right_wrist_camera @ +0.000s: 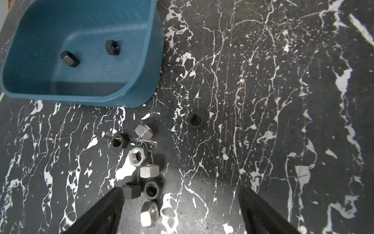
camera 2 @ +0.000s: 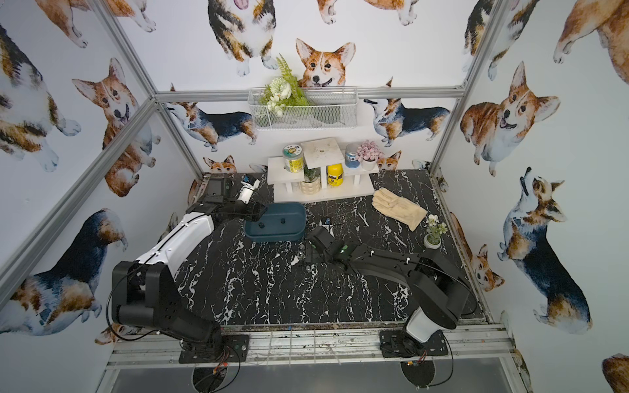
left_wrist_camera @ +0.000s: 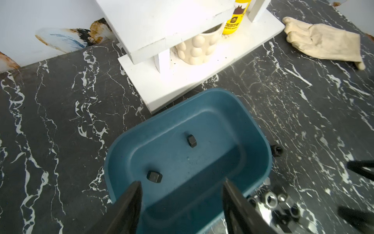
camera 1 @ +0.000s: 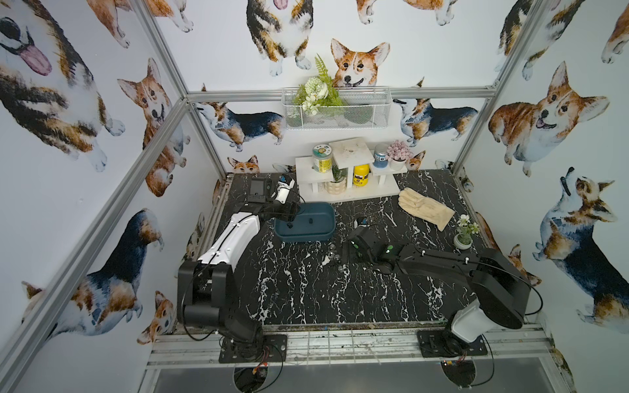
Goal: Put the nuts on the desktop into the storage box
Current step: Place the nut in the storage box, then pick up the nut from the center of the board.
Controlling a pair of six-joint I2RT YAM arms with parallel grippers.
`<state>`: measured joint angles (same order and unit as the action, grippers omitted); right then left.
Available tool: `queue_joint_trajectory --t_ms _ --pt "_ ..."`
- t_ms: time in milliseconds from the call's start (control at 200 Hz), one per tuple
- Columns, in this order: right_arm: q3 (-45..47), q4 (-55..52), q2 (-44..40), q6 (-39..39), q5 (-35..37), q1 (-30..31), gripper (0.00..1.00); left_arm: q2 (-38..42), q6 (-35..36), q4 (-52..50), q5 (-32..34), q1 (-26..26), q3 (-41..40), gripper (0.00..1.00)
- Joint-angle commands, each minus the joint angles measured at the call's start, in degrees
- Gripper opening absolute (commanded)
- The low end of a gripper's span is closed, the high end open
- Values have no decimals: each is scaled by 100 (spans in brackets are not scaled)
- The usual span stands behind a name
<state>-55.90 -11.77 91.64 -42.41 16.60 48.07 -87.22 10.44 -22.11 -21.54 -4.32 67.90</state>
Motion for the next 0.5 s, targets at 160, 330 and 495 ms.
queue_joint_trajectory --t_ms 160,330,495 --pt "-889 -1047 795 -436 -105 -245 86 1065 769 -692 21 27 -568 100" --pt "-1477 -1467 1358 -509 74 -272 80 1822 1064 -763 147 19 -1015 100" --pt "-1823 -1517 1773 -451 126 -306 71 1974 1366 -1243 -230 19 -1188 100"
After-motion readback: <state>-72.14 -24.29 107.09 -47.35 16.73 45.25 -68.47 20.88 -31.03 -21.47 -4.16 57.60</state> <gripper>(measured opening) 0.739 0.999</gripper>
